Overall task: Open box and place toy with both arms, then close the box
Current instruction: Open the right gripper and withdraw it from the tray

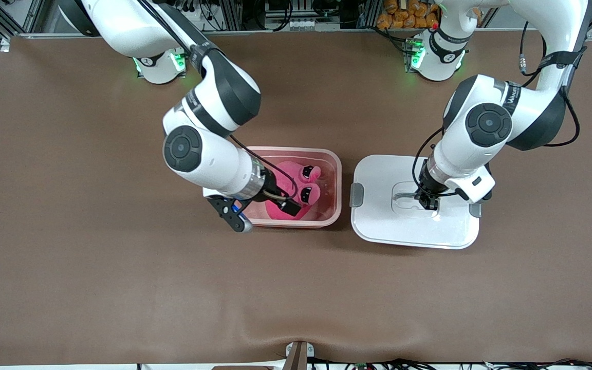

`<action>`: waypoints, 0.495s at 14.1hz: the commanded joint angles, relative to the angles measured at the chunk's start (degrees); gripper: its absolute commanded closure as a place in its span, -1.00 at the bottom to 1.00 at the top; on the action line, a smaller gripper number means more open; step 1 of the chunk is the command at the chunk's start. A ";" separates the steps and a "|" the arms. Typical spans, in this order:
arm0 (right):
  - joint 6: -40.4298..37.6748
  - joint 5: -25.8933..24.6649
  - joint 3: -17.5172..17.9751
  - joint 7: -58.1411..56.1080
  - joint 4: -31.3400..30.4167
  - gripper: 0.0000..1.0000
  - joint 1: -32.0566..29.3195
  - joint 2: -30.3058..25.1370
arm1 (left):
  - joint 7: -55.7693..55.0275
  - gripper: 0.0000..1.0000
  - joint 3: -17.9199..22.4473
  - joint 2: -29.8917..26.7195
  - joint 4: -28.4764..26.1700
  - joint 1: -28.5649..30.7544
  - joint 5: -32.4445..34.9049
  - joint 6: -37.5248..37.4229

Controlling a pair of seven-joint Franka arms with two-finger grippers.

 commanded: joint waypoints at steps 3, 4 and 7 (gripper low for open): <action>-8.48 -0.84 0.73 -8.24 -0.57 -1.00 -7.15 -4.65 | 0.59 1.00 -0.29 -0.94 4.40 -0.08 0.66 -4.21; -10.41 -0.84 0.82 -10.52 -0.57 -1.00 -8.73 -5.17 | 0.59 1.00 -0.29 -0.94 5.63 -0.43 0.14 -5.52; -15.25 -0.93 0.73 -15.71 -0.57 -1.00 -13.12 -7.46 | -0.46 1.00 -2.30 -0.50 9.06 -0.87 -3.72 -6.59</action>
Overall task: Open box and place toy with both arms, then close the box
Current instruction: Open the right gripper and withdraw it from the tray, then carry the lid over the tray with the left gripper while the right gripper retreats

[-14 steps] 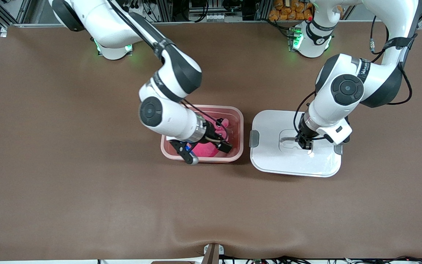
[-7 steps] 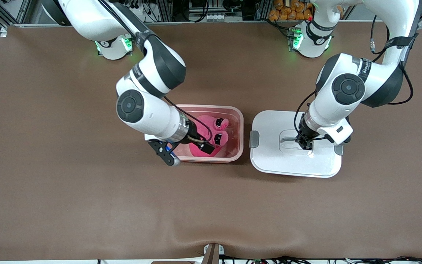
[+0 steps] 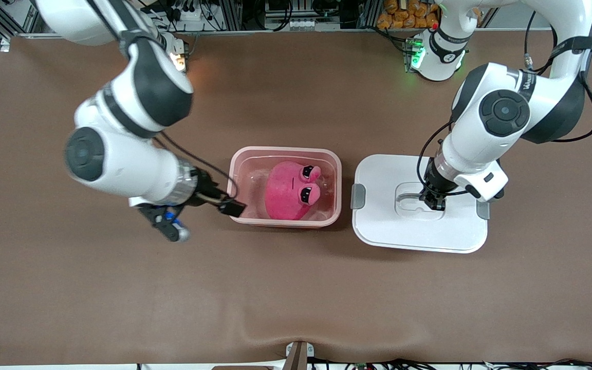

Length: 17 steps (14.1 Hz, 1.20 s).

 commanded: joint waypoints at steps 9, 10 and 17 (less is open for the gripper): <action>-13.72 -4.35 1.01 -22.12 -0.87 -1.00 -11.92 -8.09 | -13.40 1.00 -2.02 5.53 11.00 -11.72 -1.49 -2.02; -14.17 -6.00 0.92 -23.79 -0.87 -1.00 -12.19 -8.62 | -15.60 1.00 -1.93 6.50 12.24 -12.95 -1.31 -2.02; -21.20 -16.37 0.66 -39.34 -0.87 -1.00 -14.65 -13.01 | -27.03 1.00 -1.84 9.15 13.30 -21.47 2.11 -1.93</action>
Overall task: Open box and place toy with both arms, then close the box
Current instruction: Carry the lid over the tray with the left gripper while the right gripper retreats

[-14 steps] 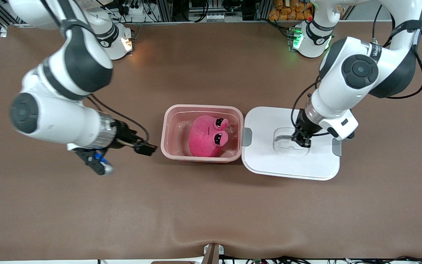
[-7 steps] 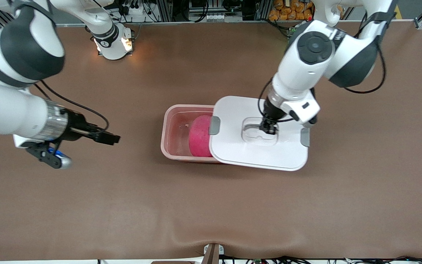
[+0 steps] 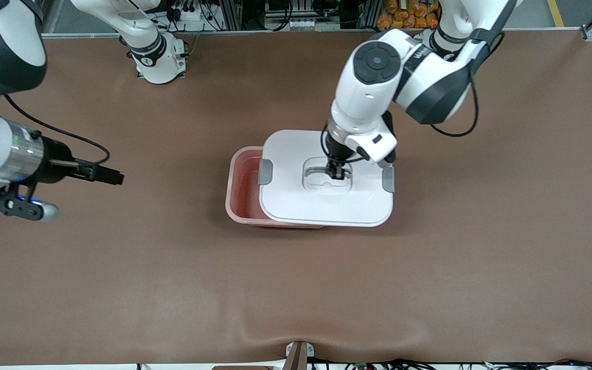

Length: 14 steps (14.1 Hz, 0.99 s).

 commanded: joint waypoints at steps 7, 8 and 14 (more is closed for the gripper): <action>-2.47 -7.22 -1.00 -19.69 -1.47 -1.00 -4.26 -6.44 | -10.46 1.00 1.12 5.91 7.10 -9.99 9.71 -1.41; -2.47 -6.87 -0.82 -21.80 -1.55 -1.00 -6.01 -6.79 | -10.37 1.00 1.81 5.92 7.10 -11.04 10.76 -1.41; -4.32 -6.51 -0.91 -23.85 -5.39 -1.00 -7.35 -10.29 | -10.37 1.00 11.12 7.23 8.85 -20.53 11.47 -1.41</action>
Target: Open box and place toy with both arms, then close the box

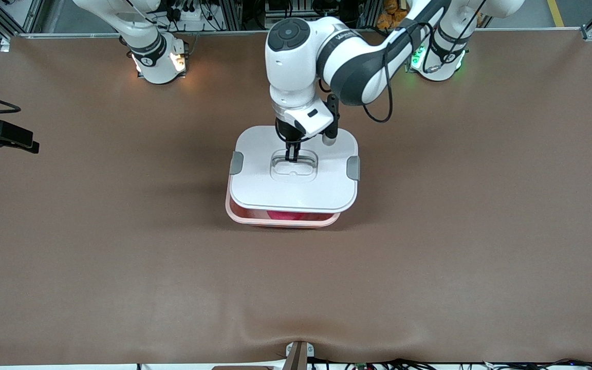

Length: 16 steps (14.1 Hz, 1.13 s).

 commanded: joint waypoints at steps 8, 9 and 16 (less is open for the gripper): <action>12.21 -0.39 0.15 -0.74 -26.77 -1.00 -0.12 -18.31 | -0.53 1.00 5.04 4.22 5.14 -4.91 1.54 -1.41; 13.09 -0.39 0.15 -0.74 -28.97 -1.00 -0.03 -19.81 | -0.53 1.00 5.12 4.31 5.14 -5.87 1.54 -1.41; 14.59 -1.09 -0.20 -1.53 -30.58 -1.00 0.06 -21.06 | -0.44 1.00 11.09 8.79 9.62 -11.76 1.36 -1.58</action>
